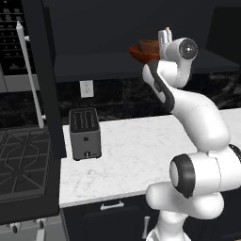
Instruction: Pick up the bowls on the counter and stack them on top of one another in the open cabinet. Place the smaller bowl on top of the larger bowl.
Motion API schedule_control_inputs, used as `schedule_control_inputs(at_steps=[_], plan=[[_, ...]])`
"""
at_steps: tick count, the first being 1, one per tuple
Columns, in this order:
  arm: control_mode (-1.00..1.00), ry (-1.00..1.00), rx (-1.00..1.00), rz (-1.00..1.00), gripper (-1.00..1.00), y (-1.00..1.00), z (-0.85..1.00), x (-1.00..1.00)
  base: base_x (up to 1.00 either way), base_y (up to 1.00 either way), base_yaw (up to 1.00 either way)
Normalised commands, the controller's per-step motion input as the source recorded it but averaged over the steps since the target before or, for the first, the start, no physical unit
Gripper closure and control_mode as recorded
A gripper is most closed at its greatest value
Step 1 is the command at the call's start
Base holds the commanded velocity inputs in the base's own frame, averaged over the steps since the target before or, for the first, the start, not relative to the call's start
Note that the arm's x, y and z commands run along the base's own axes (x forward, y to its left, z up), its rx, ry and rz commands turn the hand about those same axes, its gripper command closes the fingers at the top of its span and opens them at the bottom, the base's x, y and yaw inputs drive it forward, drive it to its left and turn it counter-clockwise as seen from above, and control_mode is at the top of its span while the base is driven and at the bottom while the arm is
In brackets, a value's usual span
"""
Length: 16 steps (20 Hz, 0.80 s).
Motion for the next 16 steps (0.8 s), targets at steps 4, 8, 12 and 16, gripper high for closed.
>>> schedule_control_inputs(at_steps=[4, 8, 12, 16], plan=[[-1.0, -0.3, 0.08, 0.0, -1.0, 0.06, 0.05, -0.09, 0.0, 0.0, 0.0], [-1.0, -0.19, 0.06, 0.0, -1.0, 0.0, 0.26, -0.51, 0.0, 0.0, 0.0], [-1.0, -0.17, 0.0, 0.0, -1.0, 0.0, 0.31, -0.62, 0.0, 0.0, 0.0], [-1.0, 0.13, 0.0, 0.0, -1.0, 0.0, 0.39, -0.72, 0.0, 0.0, 0.0]])
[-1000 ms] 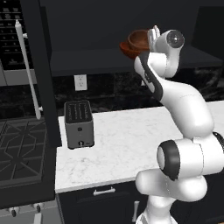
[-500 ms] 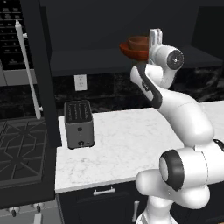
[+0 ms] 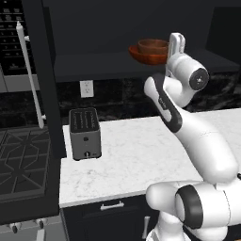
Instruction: Pick up the bowls on the counter and stack them on top of one another in the open cabinet. Place the smaller bowl on top of the larger bowl.
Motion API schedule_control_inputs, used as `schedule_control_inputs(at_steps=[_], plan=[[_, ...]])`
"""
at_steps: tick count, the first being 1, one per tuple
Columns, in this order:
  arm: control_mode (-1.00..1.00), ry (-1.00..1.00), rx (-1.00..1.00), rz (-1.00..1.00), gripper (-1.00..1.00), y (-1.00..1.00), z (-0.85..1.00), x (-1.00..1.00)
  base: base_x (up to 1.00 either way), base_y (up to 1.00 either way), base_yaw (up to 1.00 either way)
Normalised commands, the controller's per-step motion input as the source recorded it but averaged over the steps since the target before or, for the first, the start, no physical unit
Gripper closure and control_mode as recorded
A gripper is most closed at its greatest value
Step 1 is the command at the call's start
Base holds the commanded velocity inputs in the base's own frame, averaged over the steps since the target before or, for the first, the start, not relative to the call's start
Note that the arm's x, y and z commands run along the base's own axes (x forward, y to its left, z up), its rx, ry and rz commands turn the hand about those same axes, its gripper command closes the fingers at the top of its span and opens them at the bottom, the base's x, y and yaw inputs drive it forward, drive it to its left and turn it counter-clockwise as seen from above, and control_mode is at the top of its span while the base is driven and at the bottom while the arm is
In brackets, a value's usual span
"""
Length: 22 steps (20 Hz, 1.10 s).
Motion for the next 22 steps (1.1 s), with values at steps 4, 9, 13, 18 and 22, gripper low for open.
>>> schedule_control_inputs(at_steps=[4, 9, 13, 18, 22], plan=[[-1.0, 0.33, 0.0, 0.0, -1.0, -0.01, 0.25, -0.91, 0.0, 0.0, 0.0], [-1.0, 0.5, 0.0, 0.0, -1.0, 0.0, -0.09, -0.98, 0.0, 0.0, 0.0], [-1.0, 0.72, 0.0, 0.0, -1.0, 0.0, -0.79, -0.71, 0.0, 0.0, 0.0], [-1.0, 0.39, 0.0, 0.0, -1.0, 0.0, -1.0, -0.62, 0.0, 0.0, 0.0], [-1.0, 0.21, 0.0, 0.0, -1.0, 0.0, -1.0, -0.26, 0.0, 0.0, 0.0]])
